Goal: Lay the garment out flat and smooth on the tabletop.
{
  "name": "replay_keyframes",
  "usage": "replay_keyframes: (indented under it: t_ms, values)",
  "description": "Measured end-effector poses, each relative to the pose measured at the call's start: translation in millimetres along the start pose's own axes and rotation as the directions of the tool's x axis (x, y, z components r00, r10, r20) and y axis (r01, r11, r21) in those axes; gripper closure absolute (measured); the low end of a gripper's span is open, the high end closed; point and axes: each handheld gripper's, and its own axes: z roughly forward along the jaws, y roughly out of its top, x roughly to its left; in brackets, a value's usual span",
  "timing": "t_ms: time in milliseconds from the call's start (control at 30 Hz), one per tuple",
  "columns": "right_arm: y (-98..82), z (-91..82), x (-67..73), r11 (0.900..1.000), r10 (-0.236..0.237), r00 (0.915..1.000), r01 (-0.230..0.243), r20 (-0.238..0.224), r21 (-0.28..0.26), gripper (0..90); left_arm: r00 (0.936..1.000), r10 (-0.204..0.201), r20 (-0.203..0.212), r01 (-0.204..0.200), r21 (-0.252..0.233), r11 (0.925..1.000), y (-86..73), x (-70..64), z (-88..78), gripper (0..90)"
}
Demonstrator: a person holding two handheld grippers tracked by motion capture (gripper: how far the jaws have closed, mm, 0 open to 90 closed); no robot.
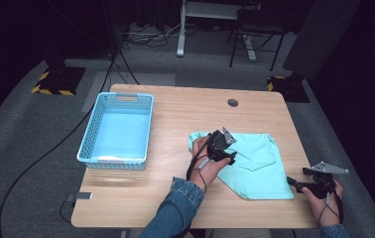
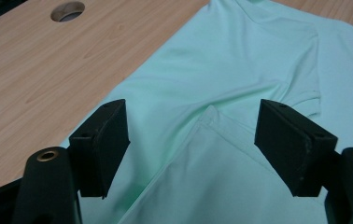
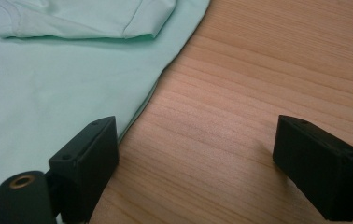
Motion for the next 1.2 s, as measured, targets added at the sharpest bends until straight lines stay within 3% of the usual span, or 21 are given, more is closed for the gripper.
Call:
replay_keyframes:
  t_ms: [300, 700, 733, 800, 1000, 1067, 1200]
  values:
    - [0.0, 0.0, 0.0, 1.0, 0.0, 1.0, 0.0, 0.0, 0.0, 14.3, 0.9995, 0.021, 0.025, -0.022, 0.037, 0.9991, -3.5, -3.6, 24.6, 35.0]
    - [0.0, 0.0, 0.0, 1.0, 0.0, 1.0, 0.0, 0.0, 0.0, 14.3, 0.9972, 0.011, 0.074, -0.017, 0.078, 0.9968, -13.5, -5.0, 48.2, 39.1]
    - [0.0, 0.0, 0.0, 1.0, 0.0, 1.0, 0.0, 0.0, 0.0, 14.3, 0.9967, -0.004, 0.081, -0.002, 0.072, 0.9974, -14.1, -5.1, 49.2, 40.1]
    - [0.0, 0.0, 0.0, 1.0, 0.0, 1.0, 0.0, 0.0, 0.0, 14.3, 0.9944, -0.031, 0.101, 0.023, 0.08, 0.9966, -13.5, -5.2, 49.1, 47.7]
    - [0.0, 0.0, 0.0, 1.0, 0.0, 1.0, 0.0, 0.0, 0.0, 14.3, 0.9941, -0.002, 0.109, -0.011, 0.12, 0.9927, -9.4, -10.8, 43.9, 76.4]
    - [0.0, 0.0, 0.0, 1.0, 0.0, 1.0, 0.0, 0.0, 0.0, 14.3, 0.9941, -0.012, 0.108, 0.0, 0.109, 0.9941, -9.5, -10.7, 42.3, 79.3]
    - [0.0, 0.0, 0.0, 1.0, 0.0, 1.0, 0.0, 0.0, 0.0, 14.3, 0.9958, 0.018, 0.09, -0.026, 0.095, 0.9952, -6.8, -13.4, 34.5, 83.1]
